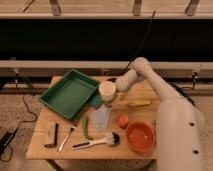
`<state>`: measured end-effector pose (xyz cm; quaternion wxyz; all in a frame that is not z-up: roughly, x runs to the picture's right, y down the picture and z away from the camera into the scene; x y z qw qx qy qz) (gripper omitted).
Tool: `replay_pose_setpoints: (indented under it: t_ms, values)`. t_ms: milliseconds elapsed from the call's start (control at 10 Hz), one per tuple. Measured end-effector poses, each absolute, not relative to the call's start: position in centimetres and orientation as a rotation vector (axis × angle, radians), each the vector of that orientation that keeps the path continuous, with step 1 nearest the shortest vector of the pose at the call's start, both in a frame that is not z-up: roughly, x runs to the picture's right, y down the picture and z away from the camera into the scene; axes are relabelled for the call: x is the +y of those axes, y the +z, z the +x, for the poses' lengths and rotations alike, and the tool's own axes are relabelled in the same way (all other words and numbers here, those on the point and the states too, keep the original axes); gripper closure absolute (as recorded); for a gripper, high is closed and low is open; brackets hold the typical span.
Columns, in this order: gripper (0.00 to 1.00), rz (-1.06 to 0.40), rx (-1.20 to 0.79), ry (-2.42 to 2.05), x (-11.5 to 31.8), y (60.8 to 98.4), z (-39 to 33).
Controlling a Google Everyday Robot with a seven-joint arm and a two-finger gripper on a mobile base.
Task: Stack cups into tray
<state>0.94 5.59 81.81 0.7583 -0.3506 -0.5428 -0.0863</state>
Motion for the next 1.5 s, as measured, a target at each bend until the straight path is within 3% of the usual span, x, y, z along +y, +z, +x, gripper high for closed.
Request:
replay_pose_setpoints:
  t_ms: [900, 1500]
  values:
    - [1.0, -0.688, -1.172, -0.197, 4.9, 78.5, -9.6]
    - [1.0, -0.649, -1.135, -0.122, 3.5, 78.2, -11.9]
